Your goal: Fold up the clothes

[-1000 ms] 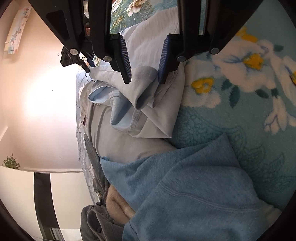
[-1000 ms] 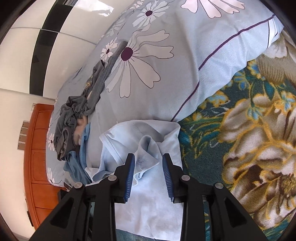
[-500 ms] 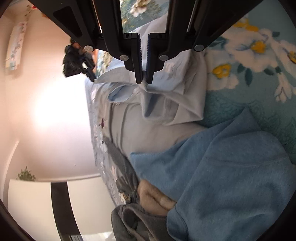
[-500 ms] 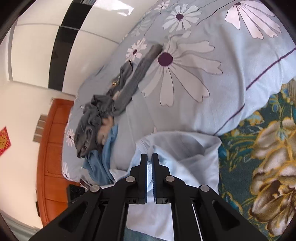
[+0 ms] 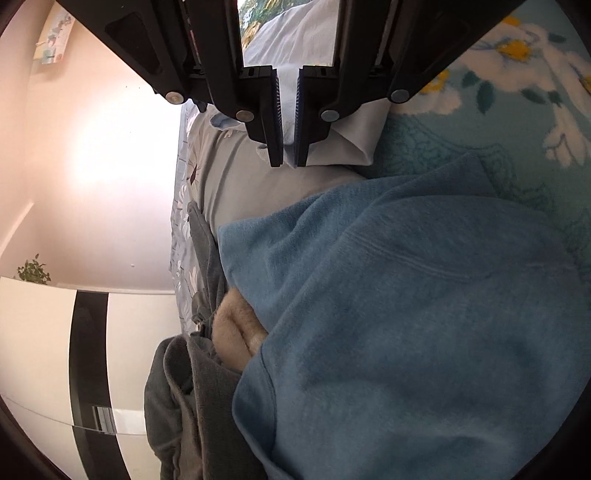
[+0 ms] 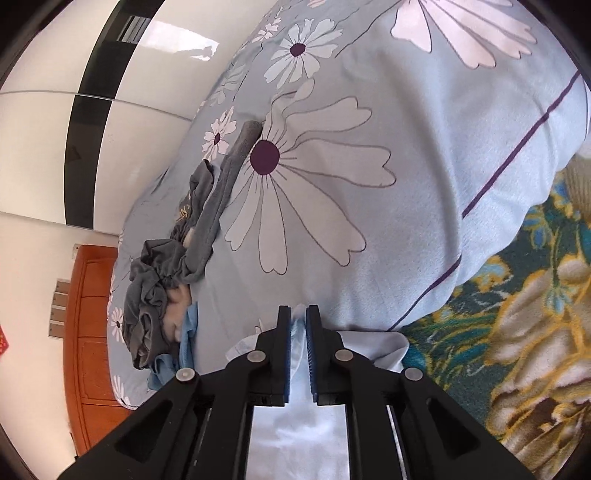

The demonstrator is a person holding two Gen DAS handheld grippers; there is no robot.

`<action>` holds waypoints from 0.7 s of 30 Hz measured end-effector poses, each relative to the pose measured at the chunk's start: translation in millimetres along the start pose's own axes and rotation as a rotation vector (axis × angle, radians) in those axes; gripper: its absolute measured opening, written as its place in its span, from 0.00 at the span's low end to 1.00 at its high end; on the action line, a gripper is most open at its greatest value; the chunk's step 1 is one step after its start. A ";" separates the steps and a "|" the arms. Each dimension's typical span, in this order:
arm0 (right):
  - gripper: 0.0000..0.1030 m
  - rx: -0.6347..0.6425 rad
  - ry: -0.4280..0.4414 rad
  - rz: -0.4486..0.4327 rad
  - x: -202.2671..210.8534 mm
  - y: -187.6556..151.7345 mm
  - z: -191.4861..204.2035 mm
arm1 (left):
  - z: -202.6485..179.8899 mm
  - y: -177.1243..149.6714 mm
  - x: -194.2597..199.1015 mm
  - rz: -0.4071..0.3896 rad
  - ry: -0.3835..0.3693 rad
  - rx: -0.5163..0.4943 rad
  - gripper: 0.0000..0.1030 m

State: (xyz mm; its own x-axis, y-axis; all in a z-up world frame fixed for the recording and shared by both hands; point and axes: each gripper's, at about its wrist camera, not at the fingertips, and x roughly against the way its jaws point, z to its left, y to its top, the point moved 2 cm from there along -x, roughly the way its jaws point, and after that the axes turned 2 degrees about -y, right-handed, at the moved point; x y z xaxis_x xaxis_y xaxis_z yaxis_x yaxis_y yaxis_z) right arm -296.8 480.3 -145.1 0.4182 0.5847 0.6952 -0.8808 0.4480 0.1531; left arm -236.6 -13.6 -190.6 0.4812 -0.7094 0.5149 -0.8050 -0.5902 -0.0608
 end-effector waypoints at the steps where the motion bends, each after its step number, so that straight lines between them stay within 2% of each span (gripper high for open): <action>1: 0.17 0.008 -0.004 -0.016 6.4 1.0 -0.2 | 0.6 -1.2 6.2 -0.002 0.018 -0.012 0.17; 2: 0.22 0.015 -0.007 -0.030 13.6 0.4 -1.1 | 1.3 -2.5 12.6 -0.002 0.036 -0.025 0.20; 6: 0.24 0.076 -0.050 -0.024 36.8 -26.1 -13.0 | 13.0 -42.1 26.3 0.047 0.120 -0.081 0.28; 9: 0.27 0.087 -0.081 0.044 45.2 -68.2 -37.6 | 31.6 -86.8 26.7 0.129 0.208 -0.126 0.29; 12: 0.37 0.074 -0.115 0.116 50.5 -108.5 -66.1 | 45.0 -122.4 22.9 0.186 0.260 -0.175 0.32; 14: 0.39 0.062 -0.137 0.150 49.7 -126.0 -78.3 | 44.3 -132.5 13.3 0.207 0.275 -0.197 0.34; 15: 0.39 0.060 -0.148 0.161 49.0 -133.3 -82.5 | 45.1 -135.9 9.8 0.221 0.280 -0.203 0.39; 17: 0.40 0.056 -0.141 0.154 49.0 -142.9 -83.8 | 49.6 -143.1 3.0 0.246 0.298 -0.198 0.43; 21: 0.40 0.038 -0.123 0.141 47.7 -156.2 -78.9 | 45.9 -152.2 -0.3 0.245 0.309 -0.233 0.40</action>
State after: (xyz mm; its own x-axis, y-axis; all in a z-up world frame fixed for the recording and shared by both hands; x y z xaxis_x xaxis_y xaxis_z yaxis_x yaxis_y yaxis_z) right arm -121.8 491.5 -191.3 0.2620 0.5518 0.7918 -0.9374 0.3405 0.0729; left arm -98.3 58.8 -220.7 0.1695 -0.6477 0.7428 -0.9557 -0.2920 -0.0366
